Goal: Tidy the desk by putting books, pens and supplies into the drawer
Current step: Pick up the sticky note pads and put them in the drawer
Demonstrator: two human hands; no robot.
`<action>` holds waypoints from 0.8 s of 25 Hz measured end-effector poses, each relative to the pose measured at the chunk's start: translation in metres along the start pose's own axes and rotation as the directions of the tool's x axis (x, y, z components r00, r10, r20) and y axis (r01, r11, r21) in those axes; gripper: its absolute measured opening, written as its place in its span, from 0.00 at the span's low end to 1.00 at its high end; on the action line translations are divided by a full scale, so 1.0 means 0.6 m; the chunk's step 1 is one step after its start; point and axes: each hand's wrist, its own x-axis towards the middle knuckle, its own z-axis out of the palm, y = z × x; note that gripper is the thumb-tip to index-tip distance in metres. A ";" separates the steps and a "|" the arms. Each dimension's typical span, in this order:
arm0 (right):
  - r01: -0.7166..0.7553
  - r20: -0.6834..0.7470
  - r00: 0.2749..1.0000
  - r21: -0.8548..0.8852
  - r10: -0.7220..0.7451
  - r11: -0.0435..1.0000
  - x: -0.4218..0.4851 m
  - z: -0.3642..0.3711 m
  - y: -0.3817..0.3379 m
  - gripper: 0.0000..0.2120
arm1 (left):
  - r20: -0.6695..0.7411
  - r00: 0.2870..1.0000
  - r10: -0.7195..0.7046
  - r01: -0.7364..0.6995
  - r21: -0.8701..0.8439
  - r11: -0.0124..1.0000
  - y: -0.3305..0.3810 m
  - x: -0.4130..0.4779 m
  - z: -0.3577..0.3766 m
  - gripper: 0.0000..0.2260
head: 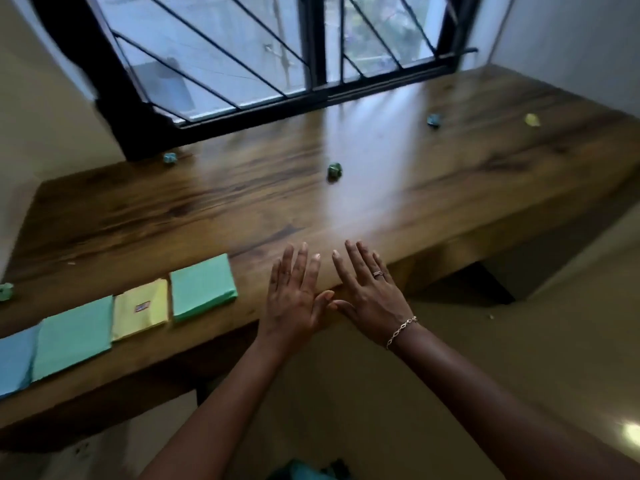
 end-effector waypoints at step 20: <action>-0.938 0.039 0.336 -0.080 0.941 0.338 -1.023 -0.209 0.346 0.28 | 0.281 0.460 0.842 -0.736 -0.409 0.539 0.960 -0.177 0.233 0.26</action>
